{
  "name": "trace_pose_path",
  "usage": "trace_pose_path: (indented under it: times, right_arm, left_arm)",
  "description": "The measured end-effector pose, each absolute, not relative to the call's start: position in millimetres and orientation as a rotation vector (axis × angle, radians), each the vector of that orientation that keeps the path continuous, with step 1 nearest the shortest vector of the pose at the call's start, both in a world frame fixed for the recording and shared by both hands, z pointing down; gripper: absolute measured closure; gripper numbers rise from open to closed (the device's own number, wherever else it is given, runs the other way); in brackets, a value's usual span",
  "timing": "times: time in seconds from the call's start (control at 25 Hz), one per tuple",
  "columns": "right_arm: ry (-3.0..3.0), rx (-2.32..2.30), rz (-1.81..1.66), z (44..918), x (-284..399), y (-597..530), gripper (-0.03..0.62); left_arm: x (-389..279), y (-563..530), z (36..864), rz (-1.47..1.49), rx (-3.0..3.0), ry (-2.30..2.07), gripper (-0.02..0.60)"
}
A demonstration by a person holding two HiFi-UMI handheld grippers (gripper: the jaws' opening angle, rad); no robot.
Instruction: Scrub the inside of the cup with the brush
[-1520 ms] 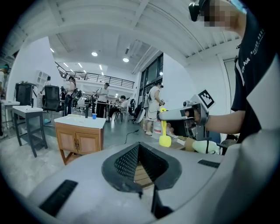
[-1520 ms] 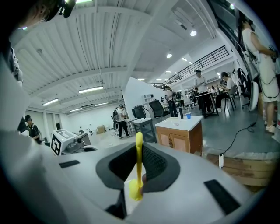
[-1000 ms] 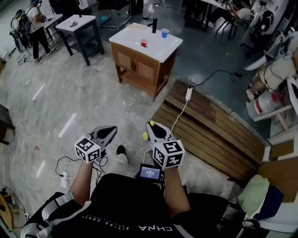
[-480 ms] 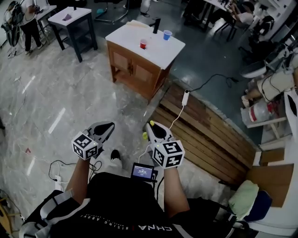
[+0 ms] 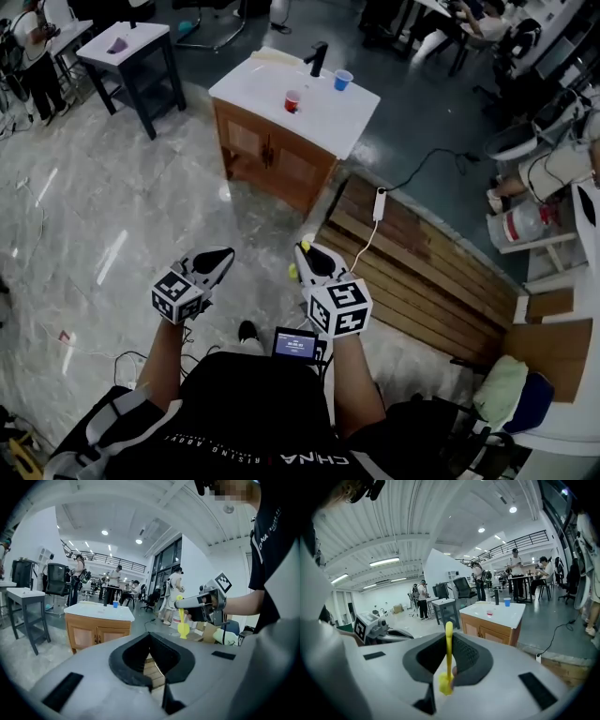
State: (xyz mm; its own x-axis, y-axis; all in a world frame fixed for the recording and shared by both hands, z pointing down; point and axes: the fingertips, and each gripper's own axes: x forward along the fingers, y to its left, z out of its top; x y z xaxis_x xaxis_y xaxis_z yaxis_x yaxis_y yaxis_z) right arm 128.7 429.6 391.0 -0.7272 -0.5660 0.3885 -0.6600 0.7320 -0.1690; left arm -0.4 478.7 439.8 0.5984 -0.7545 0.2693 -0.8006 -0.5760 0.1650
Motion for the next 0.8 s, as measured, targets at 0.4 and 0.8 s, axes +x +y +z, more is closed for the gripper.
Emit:
trace_pose_path:
  times: [0.4, 0.8]
  right_arm:
    - [-2.571, 1.03, 0.486, 400.9, 113.3, 397.8, 0.555]
    - [-2.604, 1.026, 0.507, 413.2, 95.7, 327.2, 0.556]
  left_arm:
    - [-14.9, 447.4, 449.7, 0.228, 2.575, -1.171, 0.577]
    - [-24.3, 384.2, 459.3, 0.284, 2.586, -1.154, 0.577]
